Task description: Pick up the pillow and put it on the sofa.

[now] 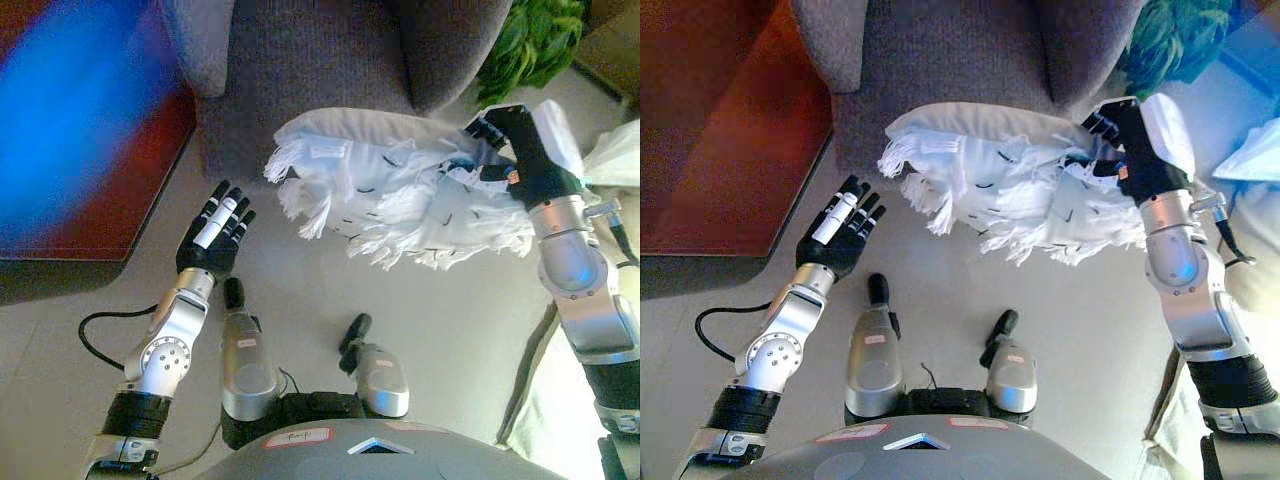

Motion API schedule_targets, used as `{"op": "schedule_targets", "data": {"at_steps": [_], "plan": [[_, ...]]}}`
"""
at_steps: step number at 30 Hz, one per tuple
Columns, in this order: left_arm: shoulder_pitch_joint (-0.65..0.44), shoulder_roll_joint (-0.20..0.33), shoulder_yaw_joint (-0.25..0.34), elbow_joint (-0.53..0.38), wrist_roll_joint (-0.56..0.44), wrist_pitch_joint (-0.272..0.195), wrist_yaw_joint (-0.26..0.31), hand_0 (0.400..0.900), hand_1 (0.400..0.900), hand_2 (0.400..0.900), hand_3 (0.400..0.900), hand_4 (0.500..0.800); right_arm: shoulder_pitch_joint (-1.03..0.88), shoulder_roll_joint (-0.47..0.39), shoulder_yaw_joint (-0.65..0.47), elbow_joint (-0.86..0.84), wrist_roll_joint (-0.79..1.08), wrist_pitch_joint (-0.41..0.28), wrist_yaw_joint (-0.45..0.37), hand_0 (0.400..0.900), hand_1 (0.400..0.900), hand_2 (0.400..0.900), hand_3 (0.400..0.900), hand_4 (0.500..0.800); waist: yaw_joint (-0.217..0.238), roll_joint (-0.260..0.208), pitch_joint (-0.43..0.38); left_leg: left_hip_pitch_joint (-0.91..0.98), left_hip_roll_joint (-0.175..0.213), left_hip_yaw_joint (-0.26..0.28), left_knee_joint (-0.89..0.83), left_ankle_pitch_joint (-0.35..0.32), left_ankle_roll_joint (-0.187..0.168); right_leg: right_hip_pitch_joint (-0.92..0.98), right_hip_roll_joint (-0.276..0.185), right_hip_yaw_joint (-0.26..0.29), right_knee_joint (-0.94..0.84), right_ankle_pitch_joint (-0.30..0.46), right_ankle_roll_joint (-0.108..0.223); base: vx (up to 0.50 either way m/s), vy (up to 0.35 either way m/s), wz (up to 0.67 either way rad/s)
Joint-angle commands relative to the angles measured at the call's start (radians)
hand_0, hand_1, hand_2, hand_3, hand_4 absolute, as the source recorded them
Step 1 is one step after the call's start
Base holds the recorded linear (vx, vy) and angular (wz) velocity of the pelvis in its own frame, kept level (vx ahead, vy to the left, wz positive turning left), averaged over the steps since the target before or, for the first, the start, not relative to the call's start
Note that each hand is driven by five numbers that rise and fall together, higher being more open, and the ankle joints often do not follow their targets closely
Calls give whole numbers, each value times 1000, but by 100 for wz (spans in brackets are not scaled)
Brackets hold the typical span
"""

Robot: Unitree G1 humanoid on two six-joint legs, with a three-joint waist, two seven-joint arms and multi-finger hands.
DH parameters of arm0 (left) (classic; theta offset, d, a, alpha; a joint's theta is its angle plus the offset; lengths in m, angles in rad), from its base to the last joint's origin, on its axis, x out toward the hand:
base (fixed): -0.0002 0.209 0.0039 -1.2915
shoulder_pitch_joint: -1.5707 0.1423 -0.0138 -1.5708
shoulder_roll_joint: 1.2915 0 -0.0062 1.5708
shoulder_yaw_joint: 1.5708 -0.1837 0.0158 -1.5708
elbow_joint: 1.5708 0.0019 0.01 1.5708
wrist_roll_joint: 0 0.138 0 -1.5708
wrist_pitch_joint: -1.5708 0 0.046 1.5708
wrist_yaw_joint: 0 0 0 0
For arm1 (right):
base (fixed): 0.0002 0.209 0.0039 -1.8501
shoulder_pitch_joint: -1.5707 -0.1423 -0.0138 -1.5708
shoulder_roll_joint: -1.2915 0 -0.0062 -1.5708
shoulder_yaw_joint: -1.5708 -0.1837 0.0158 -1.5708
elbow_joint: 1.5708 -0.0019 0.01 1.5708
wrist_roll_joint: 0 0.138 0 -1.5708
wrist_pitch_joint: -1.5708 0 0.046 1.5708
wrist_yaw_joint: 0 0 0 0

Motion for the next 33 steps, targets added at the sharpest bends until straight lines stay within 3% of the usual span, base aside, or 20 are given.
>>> {"op": "schedule_targets", "data": {"at_steps": [1,7,10,14,15,16,17,18,19,21,23,26,33], "plan": [[56,-24,-18,-76,34,-20,-54,900,900,900,900,800,-168,-152,-138,-61,109,-103,-81,400,400,400,400,500,17,32,-197,233,-4,52,-206,-34,44,-20,-22,-4,-60,112,118,131,-32,8],[97,13,26,-89,10,31,-97,900,900,900,900,800,-337,-268,-56,151,297,-47,32,400,400,400,400,500,70,8,-219,255,4,31,-210,-34,25,14,-14,-51,-75,92,111,156,-51,17],[124,47,58,-118,7,82,-129,900,900,900,900,800,-475,-308,63,380,344,-16,104,400,400,400,400,500,122,-7,-222,257,11,3,-206,-28,12,44,-5,-87,-87,71,106,222,-102,30],[149,109,98,-167,21,132,-161,900,900,900,900,800,-720,-359,275,749,411,27,90,400,400,400,400,500,204,-24,-210,251,19,-49,-203,-21,-3,77,9,-123,-100,58,99,225,-190,33],[146,126,104,-173,23,145,-163,900,900,900,900,800,-821,-370,356,884,388,61,59,769,769,769,769,721,229,-29,-203,246,20,-64,-202,-18,-7,81,13,-131,-105,59,99,168,-244,28],[141,146,113,-180,16,162,-166,900,900,900,900,800,-927,-366,436,1015,351,126,53,900,900,900,900,800,253,-31,-197,238,26,-75,-201,-13,-14,88,17,-141,-113,60,99,133,-223,22],[139,159,120,-184,8,170,-166,900,900,900,900,800,-984,-359,476,1060,364,221,39,900,900,900,900,800,267,-29,-192,235,32,-81,-201,-11,-19,93,21,-148,-117,60,98,113,-215,16],[132,184,129,-179,-4,173,-187,900,900,900,900,800,-1086,-350,520,1199,458,234,-61,900,900,900,900,800,295,-22,-191,227,52,-104,-212,-17,-32,100,43,-137,-125,44,110,51,-162,10],[125,187,132,-186,-14,171,-185,900,900,900,900,800,-1136,-339,526,1227,505,256,-140,900,900,900,900,800,301,-15,-183,214,55,-111,-213,-12,-35,98,45,-141,-127,43,111,-24,-124,12],[114,199,144,-203,-30,172,-192,900,900,900,900,800,-1190,-318,490,1262,451,311,-181,900,900,900,900,800,318,-5,-164,184,56,-126,-210,-5,-41,91,43,-146,-129,43,114,-93,-50,13],[118,199,151,-232,-8,184,-215,900,900,900,900,800,-1247,-333,542,1310,447,305,-245,900,900,900,900,800,338,1,-149,171,66,-138,-219,5,-44,92,41,-159,-130,45,118,-61,-67,18],[136,200,156,-258,9,213,-206,900,900,900,900,800,-1226,-351,513,1311,423,296,-305,900,900,900,900,800,343,-4,-157,178,77,-138,-223,8,-41,105,41,-171,-129,48,120,67,-46,12],[155,196,127,-276,-2,229,-172,900,900,900,900,800,-1165,-353,478,1268,372,282,-327,900,900,900,900,800,319,6,-185,233,84,-107,-220,-5,-32,120,26,-174,-125,61,121,56,51,-6]]}}
